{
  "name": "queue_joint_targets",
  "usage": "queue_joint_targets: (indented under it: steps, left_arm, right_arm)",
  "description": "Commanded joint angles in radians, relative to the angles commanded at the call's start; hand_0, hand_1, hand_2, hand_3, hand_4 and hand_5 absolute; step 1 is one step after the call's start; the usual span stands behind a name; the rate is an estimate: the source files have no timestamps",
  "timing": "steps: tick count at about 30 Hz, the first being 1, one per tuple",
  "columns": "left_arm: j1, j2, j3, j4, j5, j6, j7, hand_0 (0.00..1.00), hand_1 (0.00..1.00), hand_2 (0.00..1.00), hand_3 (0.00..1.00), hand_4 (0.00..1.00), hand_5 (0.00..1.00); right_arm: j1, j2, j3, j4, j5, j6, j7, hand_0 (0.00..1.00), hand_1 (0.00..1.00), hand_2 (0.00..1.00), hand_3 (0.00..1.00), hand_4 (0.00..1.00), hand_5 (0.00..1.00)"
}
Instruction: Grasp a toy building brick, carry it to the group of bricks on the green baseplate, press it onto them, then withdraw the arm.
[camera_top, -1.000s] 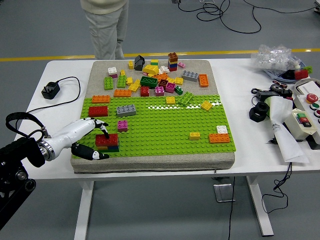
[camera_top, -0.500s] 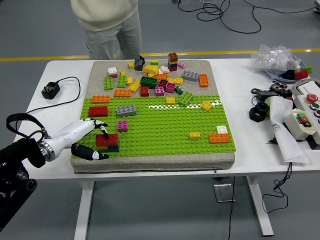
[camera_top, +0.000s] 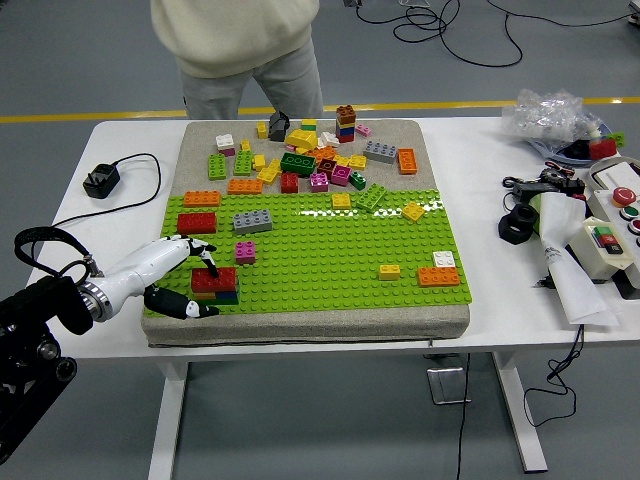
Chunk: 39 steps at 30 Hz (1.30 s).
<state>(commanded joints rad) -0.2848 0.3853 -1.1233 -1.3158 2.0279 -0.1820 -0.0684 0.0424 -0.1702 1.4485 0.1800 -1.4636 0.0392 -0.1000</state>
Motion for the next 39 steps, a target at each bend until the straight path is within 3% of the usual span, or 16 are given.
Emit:
queue_joint_targets:
  steps: [23,28,39]
  left_arm:
    - [0.006,-0.005,0.018,0.042,-0.006,0.005,0.0,0.968,0.882,0.885,0.575,0.932,0.284]
    - [0.009,0.0,0.007,0.02,-0.008,0.003,0.0,0.968,0.881,0.885,0.575,0.931,0.282]
    - [0.013,0.028,-0.04,-0.094,-0.059,-0.009,0.002,0.967,0.874,0.868,0.574,0.928,0.275]
  right_arm:
    - [-0.001,0.001,-0.002,0.0,-0.001,-0.001,0.0,0.766,0.713,0.766,0.767,0.964,0.702]
    - [-0.002,0.002,-0.001,0.0,-0.001,-0.001,0.0,0.767,0.713,0.766,0.766,0.964,0.702]
    - [-0.005,0.003,-0.001,0.0,-0.003,-0.001,0.0,0.767,0.713,0.766,0.766,0.965,0.701]
